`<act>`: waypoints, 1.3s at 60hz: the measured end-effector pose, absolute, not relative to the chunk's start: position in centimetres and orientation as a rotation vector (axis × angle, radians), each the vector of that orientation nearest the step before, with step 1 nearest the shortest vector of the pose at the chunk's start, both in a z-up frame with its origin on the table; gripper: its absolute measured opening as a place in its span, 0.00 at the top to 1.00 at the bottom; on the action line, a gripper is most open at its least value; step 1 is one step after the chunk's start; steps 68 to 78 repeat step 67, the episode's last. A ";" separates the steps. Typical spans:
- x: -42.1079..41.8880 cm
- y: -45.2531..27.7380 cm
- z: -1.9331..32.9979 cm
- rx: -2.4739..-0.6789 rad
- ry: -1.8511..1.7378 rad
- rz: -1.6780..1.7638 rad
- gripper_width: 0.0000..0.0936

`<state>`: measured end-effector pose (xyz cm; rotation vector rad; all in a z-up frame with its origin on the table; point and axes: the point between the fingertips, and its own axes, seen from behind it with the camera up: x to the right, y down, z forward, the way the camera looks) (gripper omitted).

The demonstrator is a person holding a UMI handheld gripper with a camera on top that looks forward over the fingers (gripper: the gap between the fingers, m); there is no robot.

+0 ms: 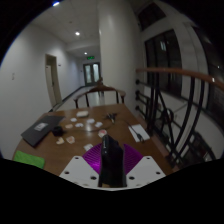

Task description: Arrange mouse

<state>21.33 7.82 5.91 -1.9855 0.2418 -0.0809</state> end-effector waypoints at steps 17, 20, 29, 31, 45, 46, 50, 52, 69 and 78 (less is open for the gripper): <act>-1.0 3.7 22.4 -1.726 0.010 -0.028 0.70; -5.6 3.4 21.1 -1.743 -0.024 0.012 0.70; -15.3 3.3 11.2 -1.894 -0.135 0.058 0.70; -16.4 3.2 8.6 -1.946 -0.139 0.064 0.70; -18.2 1.9 1.3 -2.057 -0.151 0.009 0.68; -18.2 1.9 1.3 -2.064 -0.148 0.012 0.65; -18.2 1.8 1.0 -2.102 -0.159 0.026 0.58; -17.9 2.2 0.5 -2.124 -0.171 0.040 0.51; -16.4 -5.6 4.8 -2.125 -0.329 0.207 0.08; -16.4 -5.6 4.8 -2.125 -0.329 0.207 0.08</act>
